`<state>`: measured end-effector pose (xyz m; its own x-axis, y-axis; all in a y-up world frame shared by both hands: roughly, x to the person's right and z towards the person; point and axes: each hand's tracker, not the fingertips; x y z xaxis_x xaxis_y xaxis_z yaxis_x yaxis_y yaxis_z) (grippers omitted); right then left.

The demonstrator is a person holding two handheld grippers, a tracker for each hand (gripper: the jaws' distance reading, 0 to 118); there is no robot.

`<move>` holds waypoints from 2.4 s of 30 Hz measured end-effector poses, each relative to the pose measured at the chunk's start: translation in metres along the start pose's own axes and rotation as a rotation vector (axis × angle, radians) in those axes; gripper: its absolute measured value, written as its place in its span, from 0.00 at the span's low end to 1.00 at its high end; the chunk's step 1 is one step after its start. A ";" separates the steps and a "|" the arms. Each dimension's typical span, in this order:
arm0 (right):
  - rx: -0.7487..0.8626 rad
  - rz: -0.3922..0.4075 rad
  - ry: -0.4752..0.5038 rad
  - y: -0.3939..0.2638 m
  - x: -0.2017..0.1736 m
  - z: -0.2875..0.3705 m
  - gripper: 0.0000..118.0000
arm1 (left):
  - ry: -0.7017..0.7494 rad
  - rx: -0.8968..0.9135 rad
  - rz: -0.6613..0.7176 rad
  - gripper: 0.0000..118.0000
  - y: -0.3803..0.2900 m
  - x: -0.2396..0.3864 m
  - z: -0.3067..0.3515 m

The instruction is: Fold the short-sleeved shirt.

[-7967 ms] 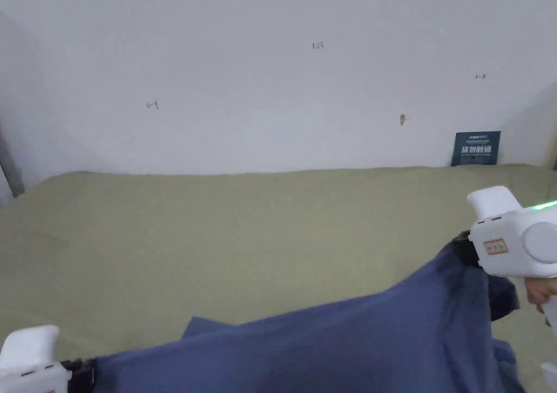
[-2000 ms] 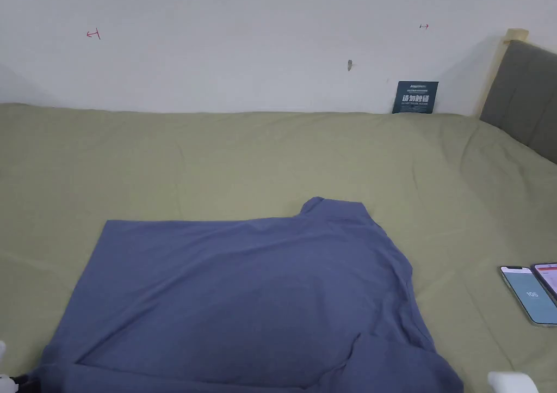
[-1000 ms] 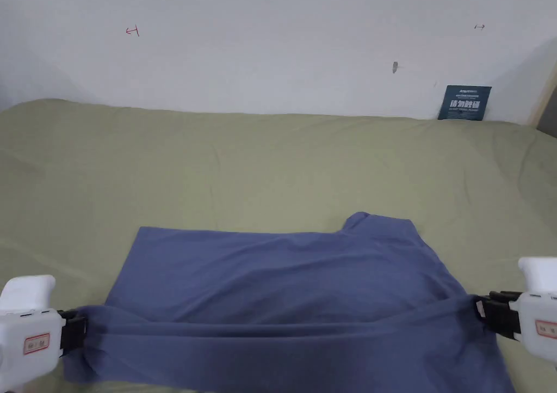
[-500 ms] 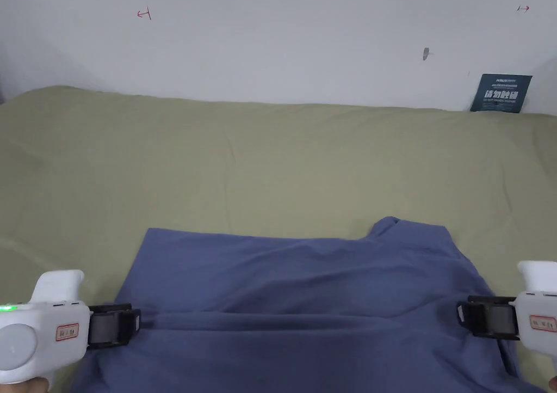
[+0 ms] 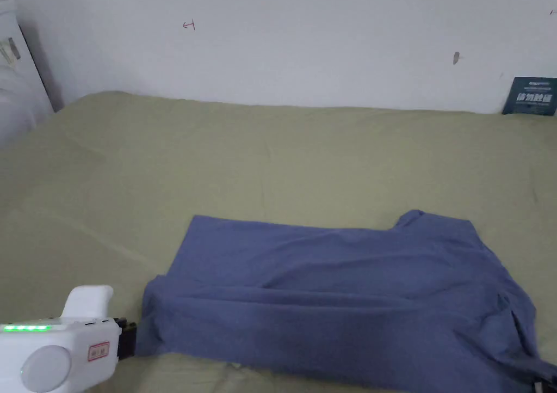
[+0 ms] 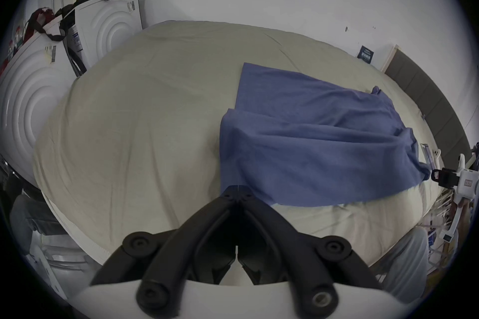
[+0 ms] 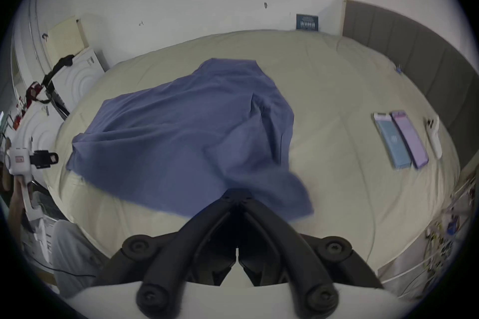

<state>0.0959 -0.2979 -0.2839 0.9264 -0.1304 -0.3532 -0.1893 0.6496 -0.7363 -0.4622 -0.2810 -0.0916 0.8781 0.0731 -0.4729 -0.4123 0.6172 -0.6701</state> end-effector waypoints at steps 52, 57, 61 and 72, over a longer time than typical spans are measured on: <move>-0.081 -0.008 -0.059 -0.020 0.022 0.030 0.06 | 0.011 -0.077 -0.014 0.02 -0.020 0.012 0.010; -0.093 -0.025 -0.049 -0.045 0.023 0.048 0.06 | 0.005 -0.087 -0.004 0.02 -0.045 0.004 0.033; -0.111 -0.030 -0.040 -0.055 0.024 0.044 0.07 | 0.004 -0.109 -0.004 0.02 -0.055 -0.002 0.028; 0.055 0.019 -0.015 0.009 0.004 0.041 0.80 | -0.020 0.055 -0.033 0.71 0.003 0.012 0.034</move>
<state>0.1113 -0.2617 -0.2685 0.9276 -0.1066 -0.3580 -0.1891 0.6925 -0.6962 -0.4447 -0.2519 -0.0803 0.8961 0.0673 -0.4387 -0.3692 0.6616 -0.6527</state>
